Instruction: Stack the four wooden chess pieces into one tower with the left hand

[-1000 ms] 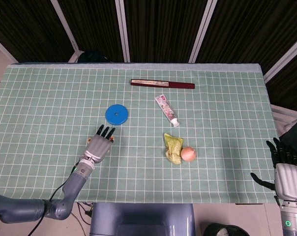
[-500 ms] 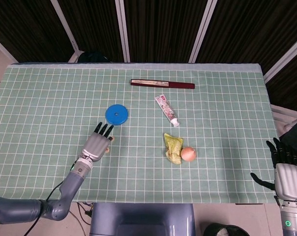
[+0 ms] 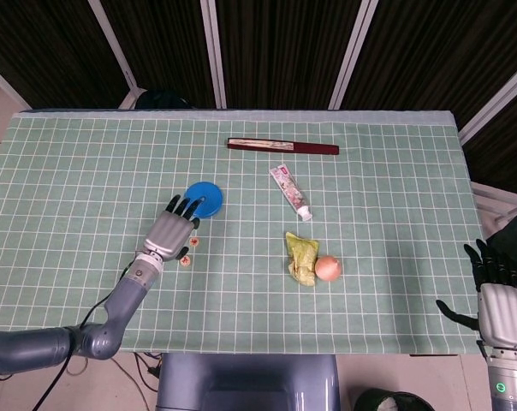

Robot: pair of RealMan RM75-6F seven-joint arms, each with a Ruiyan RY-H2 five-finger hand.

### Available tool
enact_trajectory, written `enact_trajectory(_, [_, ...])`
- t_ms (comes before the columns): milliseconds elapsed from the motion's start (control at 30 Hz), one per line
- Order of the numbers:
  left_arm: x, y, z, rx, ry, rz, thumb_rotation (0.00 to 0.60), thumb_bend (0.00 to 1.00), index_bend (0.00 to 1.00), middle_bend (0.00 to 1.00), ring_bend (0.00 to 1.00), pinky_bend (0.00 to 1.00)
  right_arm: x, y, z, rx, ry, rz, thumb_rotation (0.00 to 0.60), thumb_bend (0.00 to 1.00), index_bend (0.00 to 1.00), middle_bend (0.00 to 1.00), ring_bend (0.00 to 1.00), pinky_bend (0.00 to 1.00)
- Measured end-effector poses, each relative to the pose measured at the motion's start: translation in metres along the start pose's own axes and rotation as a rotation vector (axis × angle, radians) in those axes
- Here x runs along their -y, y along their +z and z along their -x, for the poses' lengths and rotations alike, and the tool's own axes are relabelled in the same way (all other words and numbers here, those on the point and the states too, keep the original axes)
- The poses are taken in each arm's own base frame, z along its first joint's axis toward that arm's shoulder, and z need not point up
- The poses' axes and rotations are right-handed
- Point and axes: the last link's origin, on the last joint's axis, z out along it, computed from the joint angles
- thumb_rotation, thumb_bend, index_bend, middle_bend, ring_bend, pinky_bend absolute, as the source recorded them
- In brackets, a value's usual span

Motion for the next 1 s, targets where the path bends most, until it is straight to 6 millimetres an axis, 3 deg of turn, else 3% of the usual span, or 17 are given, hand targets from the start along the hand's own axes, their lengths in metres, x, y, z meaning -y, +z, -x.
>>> enact_trajectory(467, [-0.004,0.03,0.004,0.06,0.012,0.011,0.6,0.23,0.39,0.0,0.0,0.0,-0.001,0.001,0.0,0.002,0.014,0.017,0.6,0.23,0.08,0.01,0.0,0.0])
enact_trajectory(1000, [-0.009,0.035,0.02,0.065,0.051,0.018,0.6,0.24,0.46,0.0,0.0,0.0,-0.001,0.002,-0.001,0.005,0.021,0.021,0.6,0.23,0.08,0.01,0.0,0.0])
